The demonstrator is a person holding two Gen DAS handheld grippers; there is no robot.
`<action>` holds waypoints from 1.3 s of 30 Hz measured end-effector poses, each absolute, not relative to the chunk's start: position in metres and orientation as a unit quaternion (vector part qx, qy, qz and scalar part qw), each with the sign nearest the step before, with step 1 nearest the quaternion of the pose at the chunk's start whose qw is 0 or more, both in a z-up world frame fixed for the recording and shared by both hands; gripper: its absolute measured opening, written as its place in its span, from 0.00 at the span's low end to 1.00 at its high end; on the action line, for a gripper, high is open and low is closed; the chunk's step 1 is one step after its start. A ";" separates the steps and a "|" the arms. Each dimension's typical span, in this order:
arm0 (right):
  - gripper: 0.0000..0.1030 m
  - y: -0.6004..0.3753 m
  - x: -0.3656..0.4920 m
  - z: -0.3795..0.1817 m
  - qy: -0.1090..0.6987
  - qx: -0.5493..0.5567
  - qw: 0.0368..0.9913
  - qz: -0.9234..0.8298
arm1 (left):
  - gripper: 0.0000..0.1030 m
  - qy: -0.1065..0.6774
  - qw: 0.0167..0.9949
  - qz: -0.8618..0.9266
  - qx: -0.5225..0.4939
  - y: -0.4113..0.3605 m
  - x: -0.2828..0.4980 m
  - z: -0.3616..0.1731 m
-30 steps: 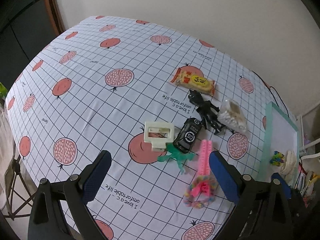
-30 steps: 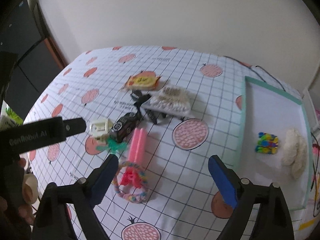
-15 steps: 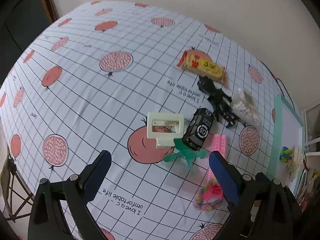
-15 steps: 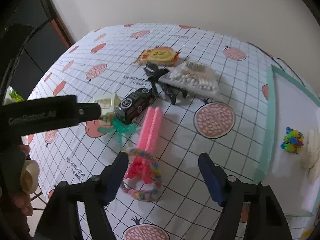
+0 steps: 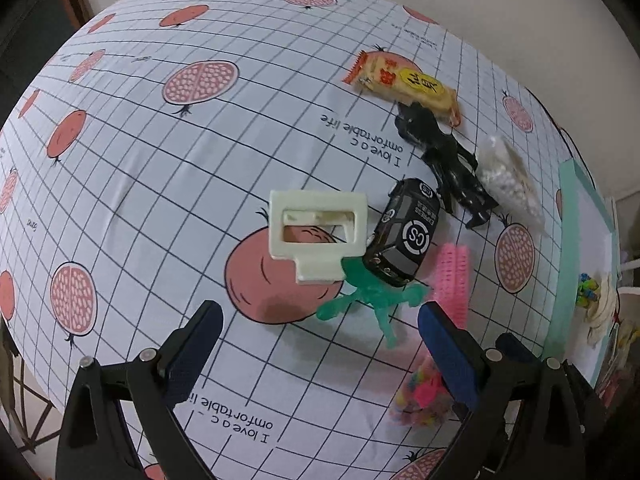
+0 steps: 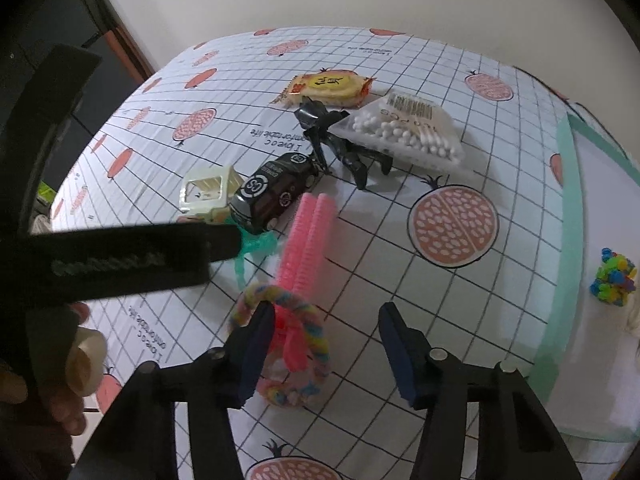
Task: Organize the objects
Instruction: 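Grasp the pink roller with rainbow ring using the right tool while the left tool grasps the green bow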
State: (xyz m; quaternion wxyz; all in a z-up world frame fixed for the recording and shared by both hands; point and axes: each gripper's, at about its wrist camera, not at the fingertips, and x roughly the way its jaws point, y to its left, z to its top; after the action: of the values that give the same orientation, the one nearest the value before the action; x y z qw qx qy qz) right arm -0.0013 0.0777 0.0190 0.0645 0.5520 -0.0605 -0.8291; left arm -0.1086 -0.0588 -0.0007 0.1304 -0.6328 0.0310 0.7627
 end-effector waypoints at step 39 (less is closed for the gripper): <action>0.16 0.086 0.001 0.018 -0.141 0.537 0.131 -0.821 | 0.55 0.086 0.165 0.758 -0.625 -0.048 -0.096 -0.008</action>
State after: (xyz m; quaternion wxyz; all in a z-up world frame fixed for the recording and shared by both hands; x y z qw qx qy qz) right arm 0.0005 0.0861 0.0182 0.1307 0.5370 -0.1413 -0.8213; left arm -0.0965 -0.0480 -0.0085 0.1650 -0.6254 0.0862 0.7577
